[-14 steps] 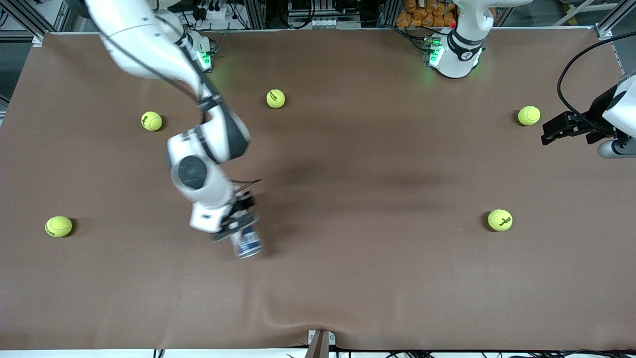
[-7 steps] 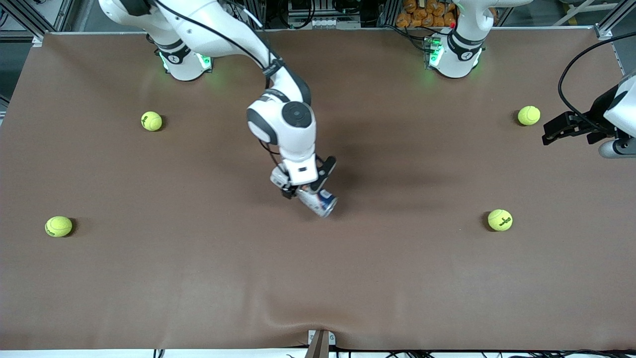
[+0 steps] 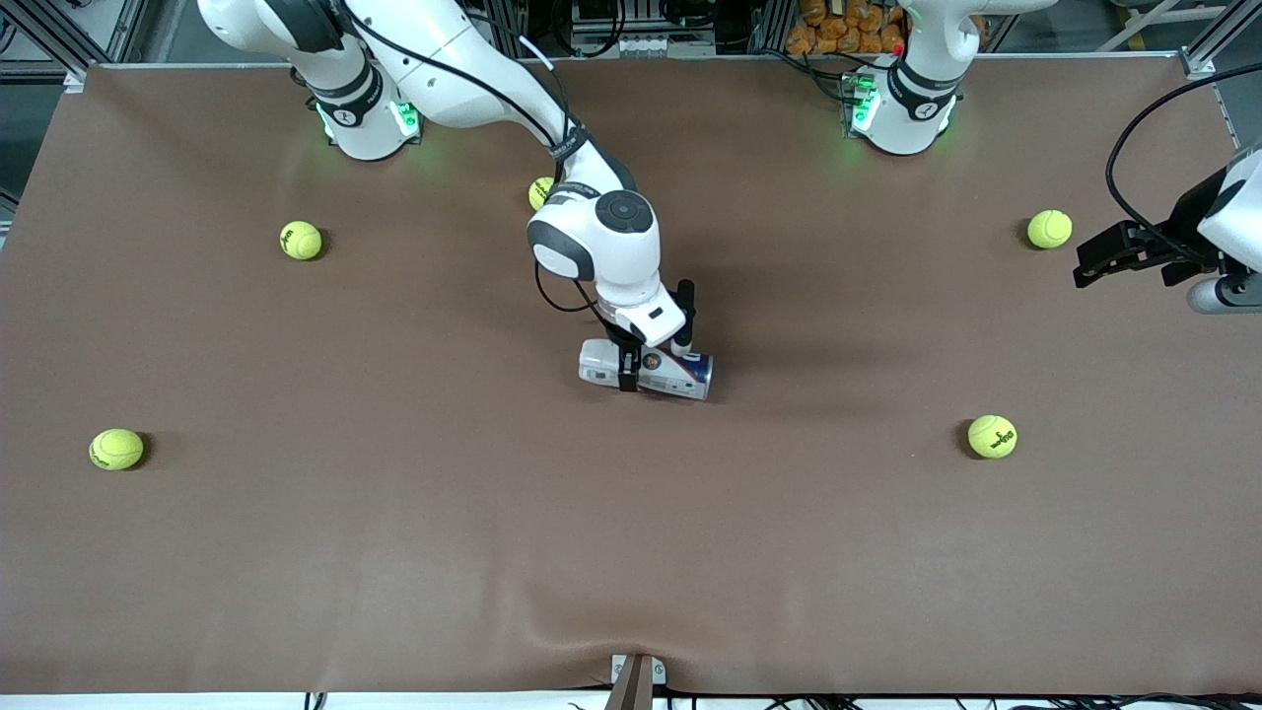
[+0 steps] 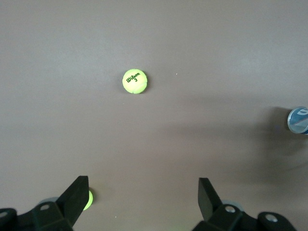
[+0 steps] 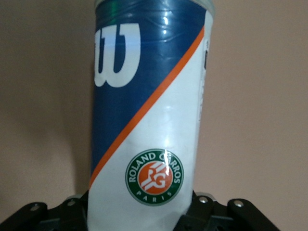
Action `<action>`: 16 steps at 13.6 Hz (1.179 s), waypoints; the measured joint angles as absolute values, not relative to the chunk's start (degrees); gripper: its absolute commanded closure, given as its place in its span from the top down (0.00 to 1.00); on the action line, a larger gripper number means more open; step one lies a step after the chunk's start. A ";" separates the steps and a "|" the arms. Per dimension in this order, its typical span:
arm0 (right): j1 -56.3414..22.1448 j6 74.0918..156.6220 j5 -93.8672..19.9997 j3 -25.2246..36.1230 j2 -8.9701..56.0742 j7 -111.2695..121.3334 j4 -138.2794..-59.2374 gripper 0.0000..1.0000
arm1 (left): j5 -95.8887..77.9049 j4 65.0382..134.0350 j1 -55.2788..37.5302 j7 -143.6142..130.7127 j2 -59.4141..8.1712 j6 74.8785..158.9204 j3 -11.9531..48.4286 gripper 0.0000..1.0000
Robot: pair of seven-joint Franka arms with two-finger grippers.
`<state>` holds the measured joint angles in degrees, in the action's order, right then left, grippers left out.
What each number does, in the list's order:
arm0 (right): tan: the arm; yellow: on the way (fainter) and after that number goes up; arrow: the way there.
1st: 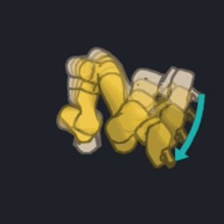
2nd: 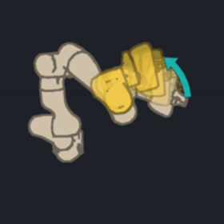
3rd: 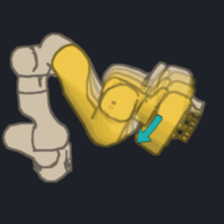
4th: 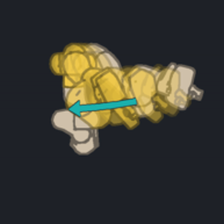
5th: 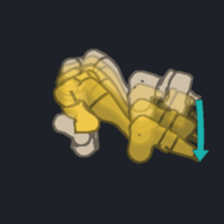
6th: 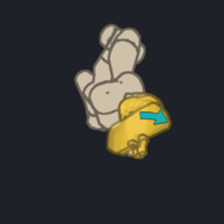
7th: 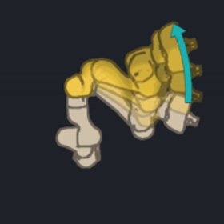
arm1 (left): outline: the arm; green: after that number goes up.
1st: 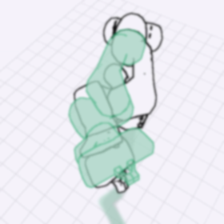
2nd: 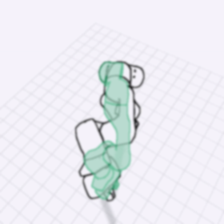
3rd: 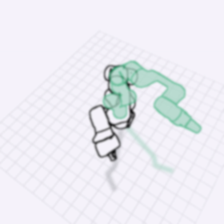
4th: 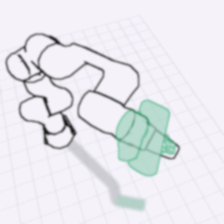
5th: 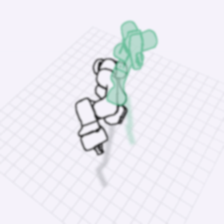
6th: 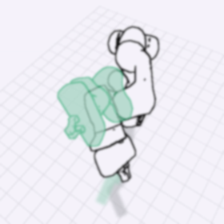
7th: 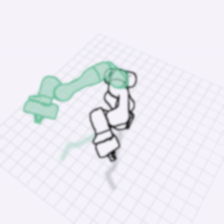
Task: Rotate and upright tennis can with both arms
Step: 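Lower the can onto the table on its side and open the right gripper, then retract the right gripper while the left gripper reaches toward the can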
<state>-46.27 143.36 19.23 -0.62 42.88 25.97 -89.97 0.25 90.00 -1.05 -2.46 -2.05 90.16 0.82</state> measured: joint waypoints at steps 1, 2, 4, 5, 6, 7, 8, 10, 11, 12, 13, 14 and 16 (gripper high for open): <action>-46.56 143.33 19.25 -0.63 42.88 26.40 -89.72 1.00 | 0.24 90.00 -1.01 -2.46 -2.05 90.16 0.82 1.00; -46.91 143.32 19.25 -0.65 42.88 26.42 -89.64 1.00 | 0.24 90.00 -0.95 -2.46 -2.05 90.16 0.82 1.00; -47.43 143.30 19.25 -0.65 42.88 26.42 -89.63 1.00 | 0.24 90.00 -0.84 -2.46 -2.05 90.16 0.81 1.00; -47.43 143.29 19.25 -0.59 42.88 26.42 -89.62 1.00 | 0.24 90.00 -0.83 -2.46 -2.05 90.16 0.81 1.00; -47.42 143.28 19.25 -0.45 42.88 26.42 -89.56 1.00 | 0.24 90.00 -0.82 -2.46 -2.05 90.16 0.81 1.00; -47.41 143.11 19.25 -0.34 42.84 26.42 -89.40 1.00 | 0.24 90.00 -0.82 -2.46 -2.05 90.16 0.81 1.00; -47.42 142.58 19.25 -0.37 42.71 26.42 -89.19 1.00 | 0.23 90.01 -0.82 -2.46 -2.05 90.16 0.82 1.00; -47.45 139.61 19.22 -0.40 41.53 26.42 -88.39 1.00 | 0.21 90.02 -0.81 -2.46 -2.06 90.16 0.81 1.00; -47.43 137.57 18.90 -0.37 40.33 26.40 -87.95 1.00 | 0.17 90.02 -0.81 -2.46 -2.06 90.16 0.81 1.00; -47.39 135.12 18.05 -0.30 38.76 26.36 -87.59 1.00 | 0.03 90.02 -0.81 -2.46 -2.06 90.16 0.81 1.00; -47.34 131.86 16.51 -0.09 36.78 26.34 -87.30 1.00 | -0.45 90.02 -0.80 -2.46 -2.06 90.16 0.81 1.00; -47.10 127.52 14.93 0.24 34.49 26.35 -86.82 1.00 | -1.53 90.02 -0.72 -2.46 -2.07 90.16 0.81 1.00; -45.11 118.38 13.88 0.86 29.77 26.35 -84.85 1.00 | -5.39 90.06 0.15 -2.46 -2.40 90.16 0.79 1.00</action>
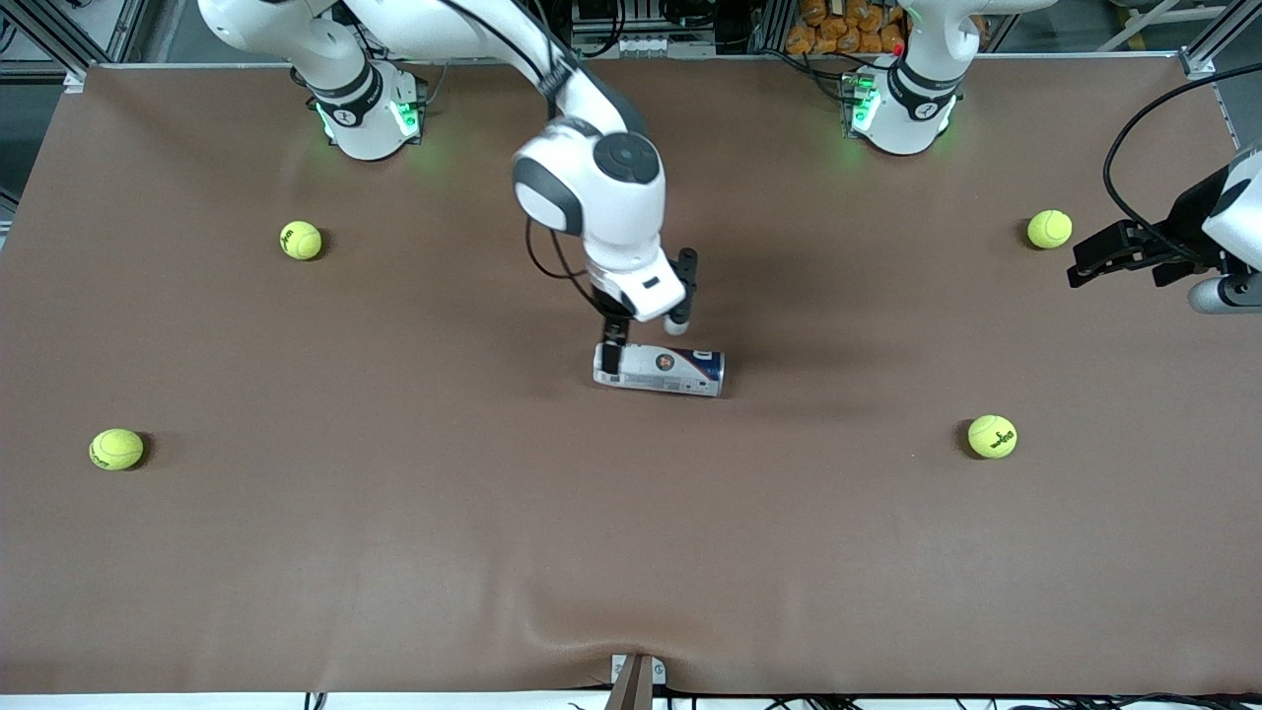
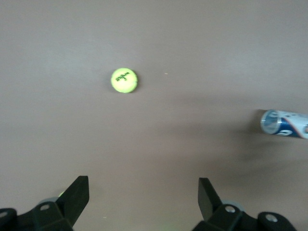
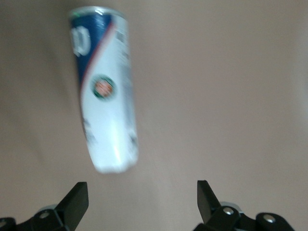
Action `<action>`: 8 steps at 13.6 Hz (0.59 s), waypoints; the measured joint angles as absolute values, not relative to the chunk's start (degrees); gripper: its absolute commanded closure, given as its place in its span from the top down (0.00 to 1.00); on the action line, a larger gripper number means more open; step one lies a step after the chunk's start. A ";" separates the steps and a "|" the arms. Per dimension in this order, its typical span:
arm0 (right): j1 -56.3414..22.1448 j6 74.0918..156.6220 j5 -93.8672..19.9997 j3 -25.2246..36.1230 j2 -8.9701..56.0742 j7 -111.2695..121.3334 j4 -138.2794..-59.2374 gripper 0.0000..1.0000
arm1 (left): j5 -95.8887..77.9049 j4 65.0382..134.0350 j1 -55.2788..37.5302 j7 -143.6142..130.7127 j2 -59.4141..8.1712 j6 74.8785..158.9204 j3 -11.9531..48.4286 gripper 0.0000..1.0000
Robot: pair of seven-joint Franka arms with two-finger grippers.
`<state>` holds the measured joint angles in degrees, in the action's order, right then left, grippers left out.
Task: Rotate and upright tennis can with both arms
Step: 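Retract the right gripper while the left gripper reaches toward the can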
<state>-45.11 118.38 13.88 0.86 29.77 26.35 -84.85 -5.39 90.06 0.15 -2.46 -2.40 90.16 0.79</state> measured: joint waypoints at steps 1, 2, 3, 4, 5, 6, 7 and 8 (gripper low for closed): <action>-43.14 114.72 13.88 1.13 27.80 26.41 -83.50 1.00 | -8.40 90.10 1.00 -2.46 -2.88 90.15 0.74 1.00; -40.57 111.78 13.88 1.40 26.37 26.47 -81.86 1.00 | -11.86 90.16 2.07 -2.46 -3.58 90.12 0.72 1.00; -37.52 108.79 13.88 1.63 25.48 26.61 -79.73 1.00 | -15.30 90.35 3.12 -2.36 -4.49 89.82 0.70 1.00; -34.42 106.09 13.89 1.95 25.08 26.80 -77.08 1.00 | -18.35 90.95 3.84 -2.27 -5.45 89.36 0.67 1.00; -31.45 104.29 13.89 2.34 24.92 26.88 -74.31 1.00 | -21.04 91.91 4.20 -2.24 -6.24 89.15 0.67 1.00; -28.41 103.38 13.89 2.77 24.75 26.92 -71.70 1.00 | -23.16 92.87 4.33 -2.24 -6.91 89.13 0.67 1.00; -25.10 102.91 13.88 3.22 24.55 26.93 -69.33 1.00 | -24.80 93.66 4.47 -2.24 -7.43 89.13 0.68 1.00; -21.35 102.58 13.82 3.47 24.34 27.01 -67.41 1.00 | -26.34 94.31 4.68 -2.22 -7.86 89.11 0.67 1.00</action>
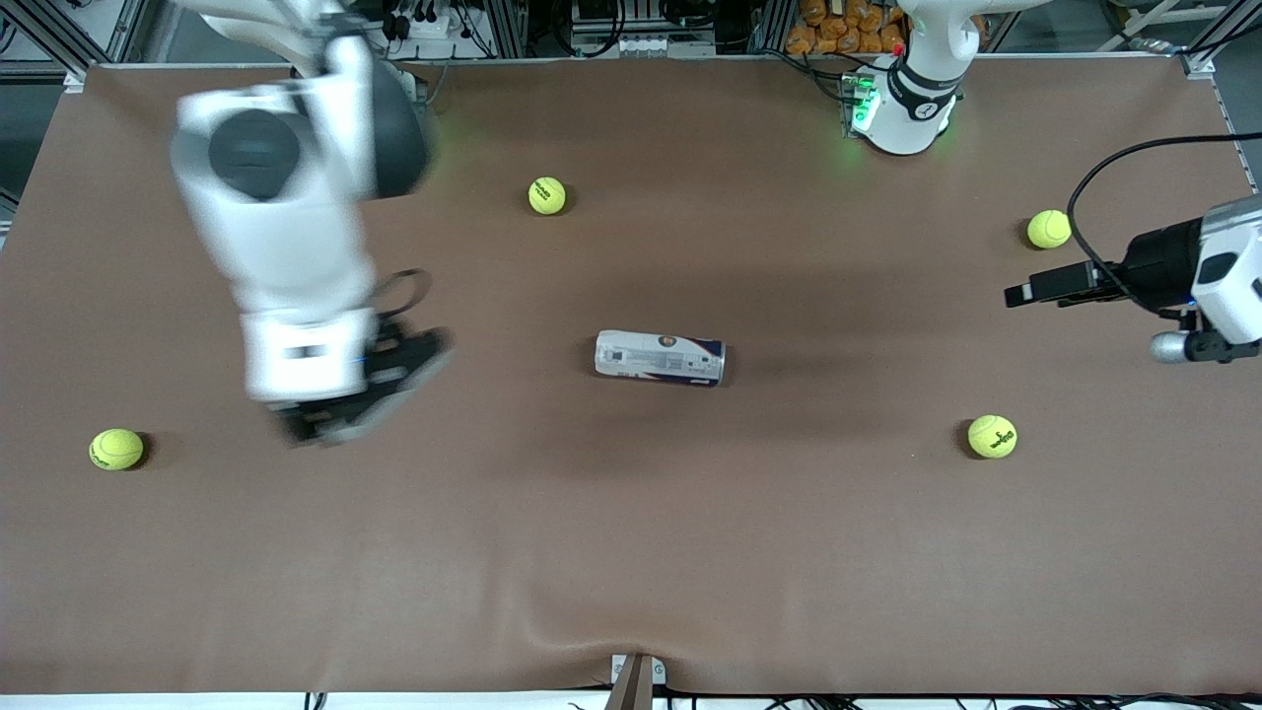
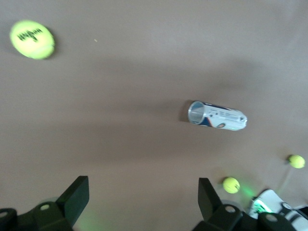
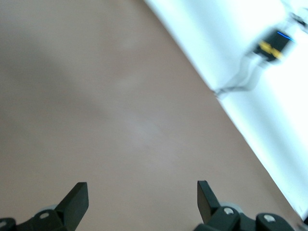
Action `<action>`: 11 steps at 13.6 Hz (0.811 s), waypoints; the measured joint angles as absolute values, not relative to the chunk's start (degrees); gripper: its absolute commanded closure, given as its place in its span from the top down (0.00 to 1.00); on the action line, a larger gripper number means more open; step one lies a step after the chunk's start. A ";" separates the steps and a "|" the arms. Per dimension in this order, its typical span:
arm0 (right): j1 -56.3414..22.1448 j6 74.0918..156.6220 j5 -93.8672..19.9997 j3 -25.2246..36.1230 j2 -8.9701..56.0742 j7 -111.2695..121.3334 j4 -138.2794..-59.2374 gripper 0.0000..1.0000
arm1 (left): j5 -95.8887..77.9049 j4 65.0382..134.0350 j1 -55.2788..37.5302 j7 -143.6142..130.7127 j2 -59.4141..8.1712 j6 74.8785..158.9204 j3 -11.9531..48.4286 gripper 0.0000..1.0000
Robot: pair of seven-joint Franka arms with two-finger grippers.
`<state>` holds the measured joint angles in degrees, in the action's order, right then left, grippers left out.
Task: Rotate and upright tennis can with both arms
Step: 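Retract the right gripper while the left gripper reaches toward the can, then move the left gripper sideways toward the open end of the can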
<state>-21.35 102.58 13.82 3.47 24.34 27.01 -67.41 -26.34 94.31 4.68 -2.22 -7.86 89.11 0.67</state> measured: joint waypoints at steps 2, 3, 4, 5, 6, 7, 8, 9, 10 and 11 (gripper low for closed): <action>-12.36 102.50 10.71 3.47 23.72 31.21 -65.35 1.00 | -31.12 96.06 5.01 -1.07 -8.63 88.91 0.63 1.00; -8.22 102.43 7.86 3.50 23.14 33.61 -65.06 1.00 | -34.05 97.31 5.15 0.24 -9.18 88.90 0.64 1.00; -4.77 102.27 5.84 3.55 22.43 34.56 -65.03 1.00 | -36.64 98.64 5.42 1.80 -9.93 88.90 0.64 1.00; -1.91 101.82 4.57 3.53 21.71 34.71 -65.03 1.00 | -39.31 100.15 5.89 3.80 -10.89 88.90 0.64 1.00; 0.38 100.53 3.19 3.50 21.14 34.70 -65.02 1.00 | -41.68 101.69 6.30 5.77 -11.86 88.91 0.63 1.00; 2.16 97.90 1.41 3.48 20.70 34.12 -65.00 1.00 | -43.50 103.20 6.53 7.61 -12.72 88.93 0.62 1.00; 3.35 95.24 -0.38 3.47 20.38 32.06 -65.01 1.00 | -44.67 104.43 6.54 8.95 -13.31 89.03 0.66 1.00; 4.11 92.88 -1.75 3.47 20.20 27.90 -65.01 1.00 | -45.32 105.44 6.52 9.68 -13.64 89.21 0.86 1.00; 4.43 90.87 -2.67 3.46 20.11 22.51 -65.01 1.00 | -45.94 106.42 6.48 10.17 -13.71 89.46 1.21 1.00; 4.44 89.41 -3.24 3.30 20.03 17.09 -65.00 1.00 | -46.85 107.36 6.45 10.62 -13.71 89.78 1.79 1.00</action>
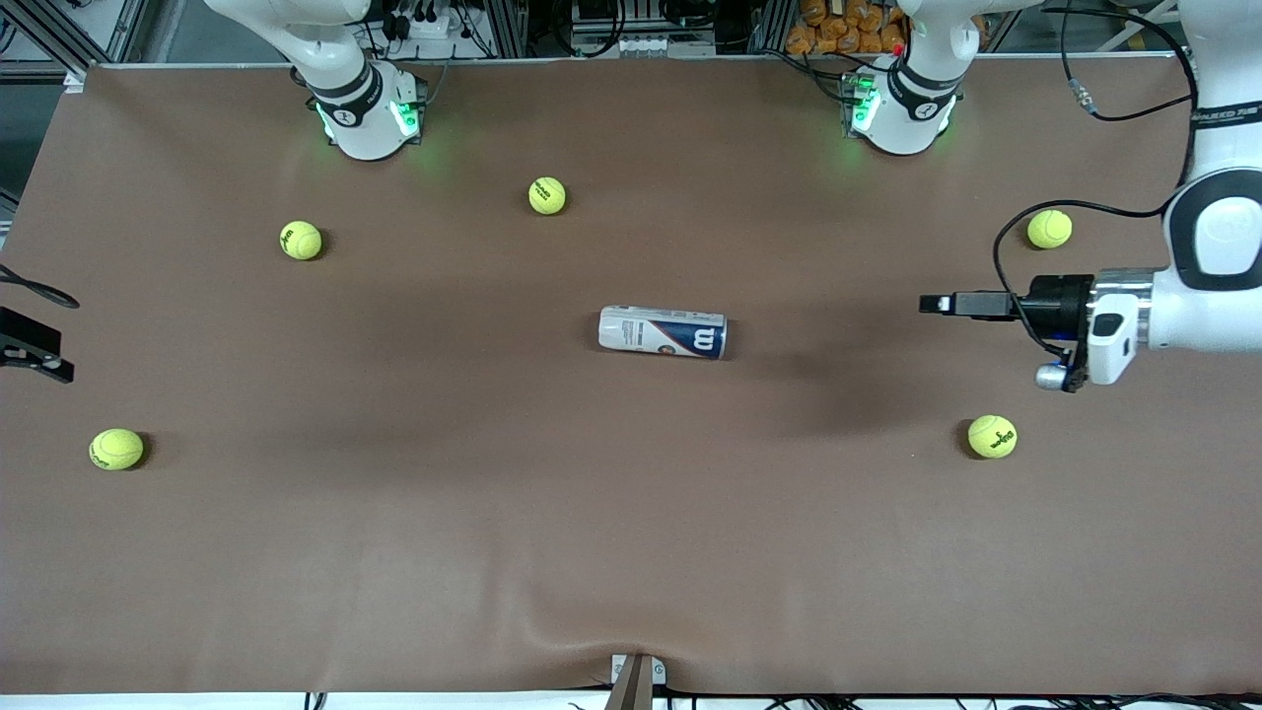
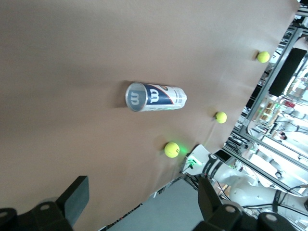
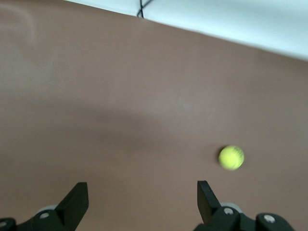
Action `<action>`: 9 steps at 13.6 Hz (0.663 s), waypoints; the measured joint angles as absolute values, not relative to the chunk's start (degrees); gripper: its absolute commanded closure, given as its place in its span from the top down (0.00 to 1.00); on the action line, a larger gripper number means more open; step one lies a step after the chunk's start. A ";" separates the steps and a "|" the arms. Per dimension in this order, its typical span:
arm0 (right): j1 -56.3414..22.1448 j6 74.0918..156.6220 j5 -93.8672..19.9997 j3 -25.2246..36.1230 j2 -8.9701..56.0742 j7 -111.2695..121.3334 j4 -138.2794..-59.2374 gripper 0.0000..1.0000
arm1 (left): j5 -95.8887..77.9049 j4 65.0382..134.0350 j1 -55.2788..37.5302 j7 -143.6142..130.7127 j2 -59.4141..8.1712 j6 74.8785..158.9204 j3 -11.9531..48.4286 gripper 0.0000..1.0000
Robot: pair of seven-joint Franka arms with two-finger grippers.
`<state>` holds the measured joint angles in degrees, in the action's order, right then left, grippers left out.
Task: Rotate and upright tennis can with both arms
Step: 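Move the left gripper sideways toward the open end of the can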
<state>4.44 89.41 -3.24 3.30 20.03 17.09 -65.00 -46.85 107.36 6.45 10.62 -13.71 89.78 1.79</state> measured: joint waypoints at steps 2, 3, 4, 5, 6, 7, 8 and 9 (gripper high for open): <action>4.41 87.36 -3.47 2.70 19.25 7.04 -64.89 1.00 | -47.86 109.32 6.36 12.73 -13.66 91.92 4.16 1.00; 4.41 84.73 -3.47 2.66 18.26 3.81 -64.82 1.00 | -48.16 110.57 6.29 14.88 -13.64 93.69 5.60 1.00; 4.42 81.50 -3.47 2.68 16.97 2.33 -64.81 1.00 | -48.93 112.16 6.22 17.57 -13.65 95.67 6.92 1.00; 4.42 78.34 -3.47 2.71 15.61 1.81 -64.86 1.00 | -50.11 114.06 6.16 20.42 -13.68 97.58 8.08 1.00; 4.44 75.87 -3.47 2.73 14.22 1.67 -65.35 1.00 | -51.30 115.95 6.10 22.99 -13.76 99.43 8.94 1.00; 4.42 74.70 -3.42 2.68 12.71 1.65 -66.74 1.00 | -52.09 117.54 6.05 25.03 -13.97 100.93 9.51 1.00; 4.28 74.64 -3.28 2.53 10.89 1.65 -69.25 1.00 | -52.82 118.53 6.05 26.84 -14.49 101.91 9.81 1.00; 3.99 75.74 -3.15 2.31 8.66 1.65 -72.77 1.00 | -54.14 119.03 6.05 29.00 -15.44 102.47 9.89 1.00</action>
